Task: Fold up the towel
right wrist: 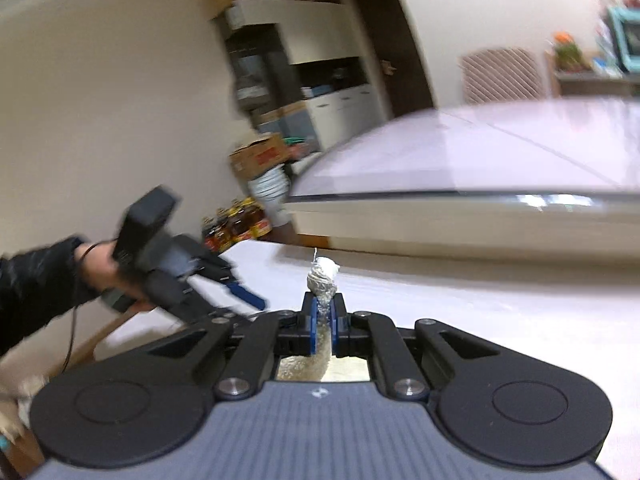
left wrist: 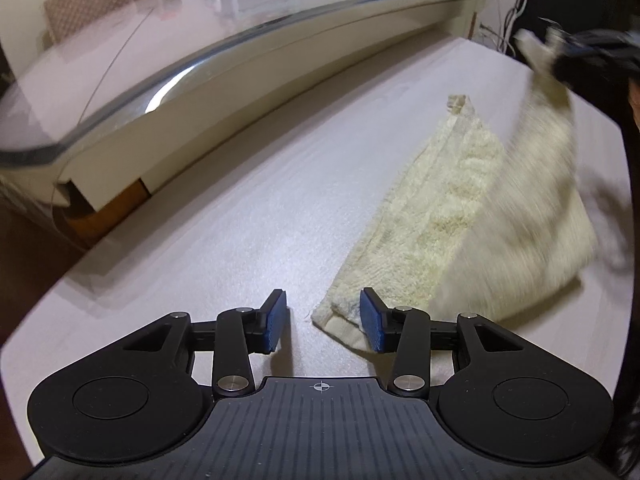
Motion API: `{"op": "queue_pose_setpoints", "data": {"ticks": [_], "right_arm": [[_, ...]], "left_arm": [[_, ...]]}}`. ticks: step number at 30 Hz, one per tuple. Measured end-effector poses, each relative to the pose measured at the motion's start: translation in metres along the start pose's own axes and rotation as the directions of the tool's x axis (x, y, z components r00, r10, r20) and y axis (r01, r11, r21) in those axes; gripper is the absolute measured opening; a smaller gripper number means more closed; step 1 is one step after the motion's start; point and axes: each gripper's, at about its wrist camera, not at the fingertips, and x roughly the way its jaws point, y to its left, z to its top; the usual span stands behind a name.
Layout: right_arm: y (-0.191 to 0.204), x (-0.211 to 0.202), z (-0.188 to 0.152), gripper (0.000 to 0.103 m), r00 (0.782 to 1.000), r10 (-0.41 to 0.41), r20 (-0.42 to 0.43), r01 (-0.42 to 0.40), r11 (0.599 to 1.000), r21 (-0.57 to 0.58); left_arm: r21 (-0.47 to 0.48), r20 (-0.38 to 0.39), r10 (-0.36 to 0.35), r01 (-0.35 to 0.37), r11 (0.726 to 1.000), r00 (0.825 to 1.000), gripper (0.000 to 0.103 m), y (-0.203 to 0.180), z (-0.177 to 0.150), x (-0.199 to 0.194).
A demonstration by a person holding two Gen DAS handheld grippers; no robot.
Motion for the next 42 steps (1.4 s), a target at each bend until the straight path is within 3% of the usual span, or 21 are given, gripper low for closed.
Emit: {"op": "queue_pose_setpoints", "data": {"ticks": [10,24,33,42], "right_arm": [[-0.055,0.002,-0.019,0.007,0.999,-0.027,-0.032,0.032,0.984,0.176],[-0.092,0.004,-0.028,0.007,0.997,-0.071,-0.042,0.082,0.934,0.347],[-0.097,0.020,-0.027,0.007,0.991,-0.108,-0.080,0.130,0.919,0.371],[-0.093,0.030,-0.030,0.008,0.979,-0.155,-0.135,0.190,0.930,0.313]], "left_arm": [[0.039,-0.008,0.039,-0.039,0.998,0.999,0.047,-0.007,0.003,0.000],[0.060,0.077,0.114,-0.118,0.991,0.991,0.046,-0.008,0.016,-0.019],[0.118,0.132,0.044,-0.059,0.991,0.990,0.046,-0.037,0.015,-0.037],[0.122,0.113,0.048,-0.062,0.991,0.992,0.047,-0.056,0.006,-0.029]]}}
